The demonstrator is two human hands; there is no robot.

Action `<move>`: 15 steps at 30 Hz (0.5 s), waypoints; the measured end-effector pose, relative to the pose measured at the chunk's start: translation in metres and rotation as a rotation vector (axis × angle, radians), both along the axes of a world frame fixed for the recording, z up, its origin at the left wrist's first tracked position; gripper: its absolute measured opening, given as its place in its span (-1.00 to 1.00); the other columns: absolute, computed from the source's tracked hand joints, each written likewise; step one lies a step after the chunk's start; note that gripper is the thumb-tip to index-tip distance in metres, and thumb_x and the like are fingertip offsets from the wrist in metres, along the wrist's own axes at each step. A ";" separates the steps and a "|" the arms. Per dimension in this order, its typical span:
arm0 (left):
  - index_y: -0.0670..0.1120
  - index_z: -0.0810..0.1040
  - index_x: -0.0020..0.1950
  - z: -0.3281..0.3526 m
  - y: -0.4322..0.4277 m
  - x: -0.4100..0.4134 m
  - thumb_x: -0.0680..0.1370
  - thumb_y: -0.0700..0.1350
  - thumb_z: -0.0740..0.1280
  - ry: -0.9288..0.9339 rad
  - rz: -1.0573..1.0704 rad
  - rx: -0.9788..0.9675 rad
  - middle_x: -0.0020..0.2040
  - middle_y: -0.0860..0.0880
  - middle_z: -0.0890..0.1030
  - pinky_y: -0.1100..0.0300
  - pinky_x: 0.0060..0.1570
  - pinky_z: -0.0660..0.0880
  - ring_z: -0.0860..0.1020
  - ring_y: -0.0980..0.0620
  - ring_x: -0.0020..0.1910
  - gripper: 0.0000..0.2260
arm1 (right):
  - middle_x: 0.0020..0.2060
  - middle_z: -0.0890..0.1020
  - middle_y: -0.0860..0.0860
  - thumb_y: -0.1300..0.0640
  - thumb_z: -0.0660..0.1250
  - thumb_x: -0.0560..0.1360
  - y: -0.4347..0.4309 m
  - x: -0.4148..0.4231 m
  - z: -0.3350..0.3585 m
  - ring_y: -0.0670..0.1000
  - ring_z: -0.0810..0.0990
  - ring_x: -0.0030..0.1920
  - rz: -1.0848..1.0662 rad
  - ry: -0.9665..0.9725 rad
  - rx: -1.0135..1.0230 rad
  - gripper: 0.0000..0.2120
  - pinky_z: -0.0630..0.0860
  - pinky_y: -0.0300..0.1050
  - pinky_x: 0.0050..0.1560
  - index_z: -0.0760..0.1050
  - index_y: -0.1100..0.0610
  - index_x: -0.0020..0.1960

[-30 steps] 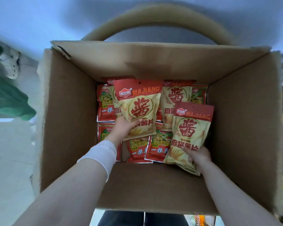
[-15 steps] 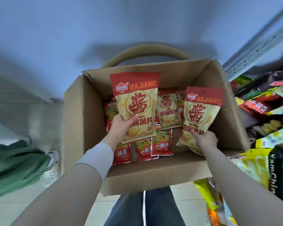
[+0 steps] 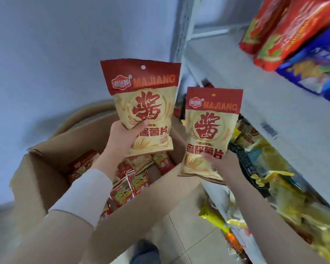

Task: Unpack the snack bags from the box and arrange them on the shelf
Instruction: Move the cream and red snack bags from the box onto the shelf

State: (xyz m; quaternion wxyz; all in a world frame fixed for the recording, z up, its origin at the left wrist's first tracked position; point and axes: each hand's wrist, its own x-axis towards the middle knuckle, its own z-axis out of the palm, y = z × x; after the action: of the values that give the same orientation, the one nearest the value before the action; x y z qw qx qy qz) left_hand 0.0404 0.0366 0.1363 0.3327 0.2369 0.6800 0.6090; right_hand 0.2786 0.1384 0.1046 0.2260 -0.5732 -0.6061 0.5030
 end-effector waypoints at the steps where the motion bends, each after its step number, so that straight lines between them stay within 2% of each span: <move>1: -0.06 0.55 0.06 0.016 0.010 0.020 0.41 -0.08 0.47 0.029 -0.045 0.048 -0.14 0.13 0.60 0.38 -0.26 0.53 0.59 0.20 -0.13 -0.74 | -0.17 0.65 0.04 0.15 0.50 0.35 -0.003 0.024 0.013 0.04 0.61 -0.12 -0.037 0.008 0.019 -0.79 0.55 -0.13 -0.10 0.55 0.10 -0.06; 2: -0.04 0.56 0.05 0.030 0.020 0.041 0.38 -0.05 0.50 0.049 -0.095 0.090 -0.14 0.13 0.61 0.38 -0.27 0.55 0.60 0.19 -0.12 -0.71 | -0.14 0.66 0.05 0.14 0.51 0.35 -0.005 0.050 0.025 0.05 0.63 -0.11 -0.077 0.025 0.042 -0.78 0.56 -0.08 -0.09 0.56 0.10 -0.05; 4: 0.03 0.56 0.01 0.061 0.036 0.091 0.22 0.08 0.57 0.080 -0.202 0.161 -0.08 0.10 0.63 0.24 -0.15 0.58 0.62 0.10 -0.05 -0.58 | -0.20 0.66 0.01 0.14 0.50 0.36 -0.012 0.103 0.051 -0.01 0.63 -0.19 -0.136 0.071 0.081 -0.81 0.54 -0.22 -0.21 0.58 0.12 -0.05; 6: 0.04 0.55 0.06 0.087 0.051 0.146 0.21 0.10 0.57 0.130 -0.304 0.227 -0.02 0.09 0.64 0.19 -0.05 0.55 0.62 0.11 0.00 -0.53 | -0.31 0.63 -0.03 0.11 0.50 0.35 -0.021 0.158 0.069 -0.04 0.60 -0.28 -0.215 0.095 0.108 -0.86 0.51 -0.28 -0.32 0.57 0.11 -0.16; 9: 0.00 0.56 0.08 0.118 0.067 0.236 0.34 -0.02 0.48 0.161 -0.421 0.310 -0.08 0.13 0.64 0.35 -0.16 0.55 0.62 0.27 -0.12 -0.67 | -0.29 0.66 0.02 0.04 0.52 0.32 -0.038 0.246 0.088 0.04 0.63 -0.24 -0.347 0.091 0.142 -0.80 0.54 -0.12 -0.19 0.59 0.11 -0.16; 12: 0.06 0.57 -0.07 0.131 0.087 0.327 0.37 -0.09 0.47 0.149 -0.558 0.342 -0.25 0.21 0.67 0.42 -0.25 0.53 0.62 0.31 -0.21 -0.82 | -0.28 0.66 0.00 0.07 0.51 0.34 -0.061 0.337 0.104 0.02 0.63 -0.23 -0.495 0.132 0.171 -0.80 0.51 -0.15 -0.24 0.58 0.12 -0.11; 15: 0.06 0.57 -0.11 0.135 0.099 0.414 0.43 -0.19 0.44 0.127 -0.712 0.353 -0.31 0.27 0.65 0.44 -0.28 0.52 0.63 0.31 -0.23 -0.84 | -0.27 0.66 0.03 0.08 0.50 0.35 -0.084 0.417 0.114 0.09 0.65 -0.19 -0.647 0.139 0.188 -0.84 0.57 -0.05 -0.14 0.57 0.10 -0.15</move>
State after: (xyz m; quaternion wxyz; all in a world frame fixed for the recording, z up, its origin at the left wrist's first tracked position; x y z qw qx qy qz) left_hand 0.4547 0.1358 0.2710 0.4347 0.5483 0.4595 0.5470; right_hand 0.6961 0.0545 0.2183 0.4664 -0.6768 -0.4199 0.3849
